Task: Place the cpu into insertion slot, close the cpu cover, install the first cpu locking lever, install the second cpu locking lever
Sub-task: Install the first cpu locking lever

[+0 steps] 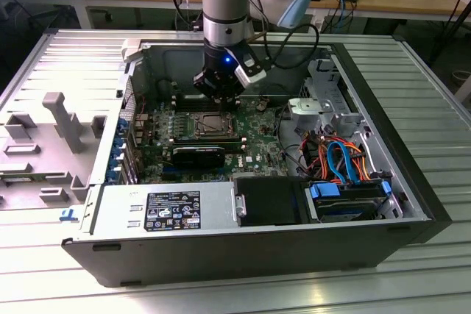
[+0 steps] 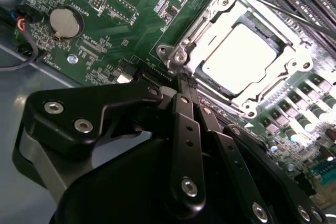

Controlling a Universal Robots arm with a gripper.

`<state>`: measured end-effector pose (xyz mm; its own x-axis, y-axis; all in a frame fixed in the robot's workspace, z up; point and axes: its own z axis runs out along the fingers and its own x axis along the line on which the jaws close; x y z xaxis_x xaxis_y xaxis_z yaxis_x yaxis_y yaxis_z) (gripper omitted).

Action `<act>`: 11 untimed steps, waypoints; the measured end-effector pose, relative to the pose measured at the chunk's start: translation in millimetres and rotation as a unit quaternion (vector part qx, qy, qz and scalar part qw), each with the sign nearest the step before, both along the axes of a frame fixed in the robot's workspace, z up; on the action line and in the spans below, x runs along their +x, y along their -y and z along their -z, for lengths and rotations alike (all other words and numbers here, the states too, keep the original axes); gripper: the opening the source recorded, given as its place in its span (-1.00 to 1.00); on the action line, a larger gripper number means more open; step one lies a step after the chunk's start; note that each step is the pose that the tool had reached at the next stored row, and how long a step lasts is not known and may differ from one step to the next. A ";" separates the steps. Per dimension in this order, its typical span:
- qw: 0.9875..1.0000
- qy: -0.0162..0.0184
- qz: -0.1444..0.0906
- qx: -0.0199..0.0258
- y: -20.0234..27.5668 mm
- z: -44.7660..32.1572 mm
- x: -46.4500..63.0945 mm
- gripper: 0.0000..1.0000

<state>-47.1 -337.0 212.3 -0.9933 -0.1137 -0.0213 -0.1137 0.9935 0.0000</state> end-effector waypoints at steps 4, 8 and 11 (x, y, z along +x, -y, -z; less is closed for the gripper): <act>1.000 0.000 0.000 0.000 4.9 -1.2 0.0 -0.79; 1.000 0.000 0.000 0.000 17.3 -1.2 0.0 -0.79; 1.000 0.000 0.000 0.000 27.9 -1.1 0.0 -0.79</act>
<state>-47.1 -364.8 213.4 -0.9933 -0.1138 -0.0212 -0.1138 0.9935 0.0002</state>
